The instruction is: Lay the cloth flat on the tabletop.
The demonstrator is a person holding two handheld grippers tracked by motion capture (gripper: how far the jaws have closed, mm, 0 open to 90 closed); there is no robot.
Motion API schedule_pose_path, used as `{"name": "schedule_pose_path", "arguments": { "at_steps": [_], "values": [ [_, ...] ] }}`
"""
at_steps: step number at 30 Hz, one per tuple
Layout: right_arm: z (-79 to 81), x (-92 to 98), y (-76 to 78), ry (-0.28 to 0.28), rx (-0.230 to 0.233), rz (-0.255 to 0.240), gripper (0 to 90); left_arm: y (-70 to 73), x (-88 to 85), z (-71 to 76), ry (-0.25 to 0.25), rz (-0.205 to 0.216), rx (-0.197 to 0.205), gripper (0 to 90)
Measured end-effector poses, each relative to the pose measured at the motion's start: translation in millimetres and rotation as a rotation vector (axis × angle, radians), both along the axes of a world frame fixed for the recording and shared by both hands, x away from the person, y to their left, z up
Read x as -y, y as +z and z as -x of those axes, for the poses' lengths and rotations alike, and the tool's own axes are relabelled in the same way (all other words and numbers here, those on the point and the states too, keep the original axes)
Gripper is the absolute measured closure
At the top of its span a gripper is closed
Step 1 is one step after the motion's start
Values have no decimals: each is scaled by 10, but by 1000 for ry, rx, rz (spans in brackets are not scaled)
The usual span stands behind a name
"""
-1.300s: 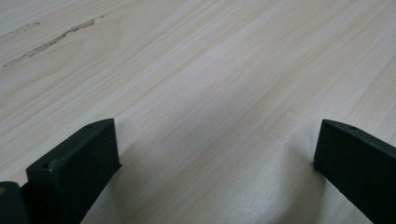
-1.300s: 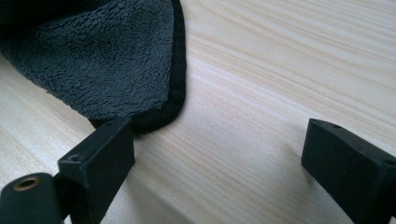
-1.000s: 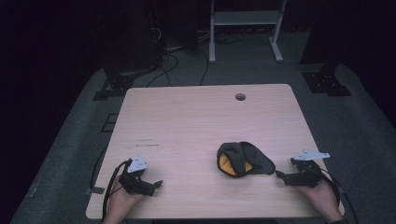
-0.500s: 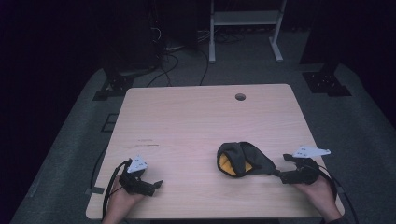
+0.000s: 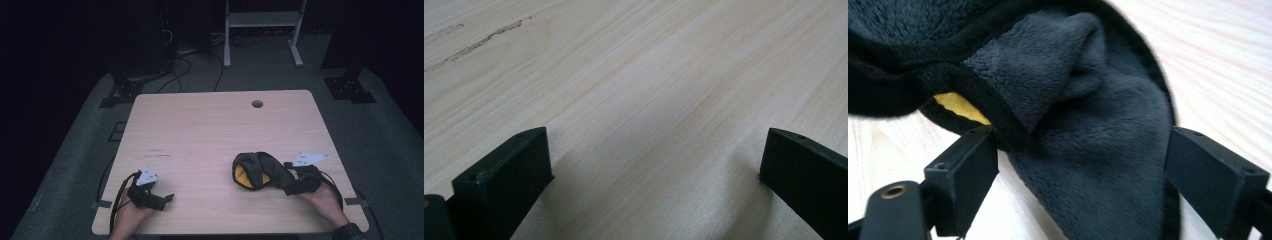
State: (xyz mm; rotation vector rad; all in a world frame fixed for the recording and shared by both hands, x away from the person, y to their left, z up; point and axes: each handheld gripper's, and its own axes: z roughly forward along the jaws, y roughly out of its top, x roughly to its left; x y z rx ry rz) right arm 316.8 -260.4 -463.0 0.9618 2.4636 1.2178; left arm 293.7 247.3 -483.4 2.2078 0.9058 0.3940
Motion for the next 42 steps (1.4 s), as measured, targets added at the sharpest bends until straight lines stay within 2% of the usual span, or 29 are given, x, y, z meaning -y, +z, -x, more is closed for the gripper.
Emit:
{"name": "schedule_pose_path", "arguments": {
  "at_steps": [2,6,8,12,14,18,19,20,21,22,23,24,28,32,36,37,38,41,42],
  "values": [
    [-28,-68,-39,22,-19,8,131,0,0,0,0,0,0,0],
    [-52,-112,-60,31,-20,7,151,0,2,2,0,0,1,0],
    [-50,-123,-32,46,3,-19,295,0,5,3,-4,-2,3,0],
    [-51,-164,-8,59,11,-21,366,0,11,4,-7,-2,2,0],
    [-96,-219,-30,60,-8,-3,413,0,14,5,-7,-2,2,0],
    [-151,-270,-58,66,-26,2,460,0,17,6,-10,-2,2,0],
    [-182,-299,-65,76,-41,6,514,-2,24,8,-9,0,4,0],
    [-182,-299,-65,76,-41,6,514,-2,24,8,-9,0,4,0],
    [-195,-315,-65,81,-44,6,557,-2,29,9,-11,-1,5,0],
    [-205,-331,-63,86,-45,9,617,3,34,12,-15,0,3,0],
    [-214,-363,-52,100,-34,9,716,17,50,17,-27,-5,0,21],
    [-222,-378,-46,108,-34,9,760,17,50,17,-27,-5,0,21],
    [-251,-418,-40,125,-38,4,794,87,124,25,-44,15,11,22],
    [-282,-498,-25,162,-37,-4,813,248,306,26,-97,62,65,21],
    [-291,-565,-12,188,-33,-11,817,336,440,-4,-133,90,82,21],
    [-288,-613,-3,203,-27,-10,819,397,551,-24,-159,110,101,22],
    [-288,-613,-3,203,-27,-10,819,397,551,-24,-159,110,101,21],
    [-281,-668,6,219,-24,-10,820,483,746,-47,-209,131,117,21],
    [-271,-687,12,223,-25,-9,820,528,888,-63,-241,146,121,21]
  ]
}}
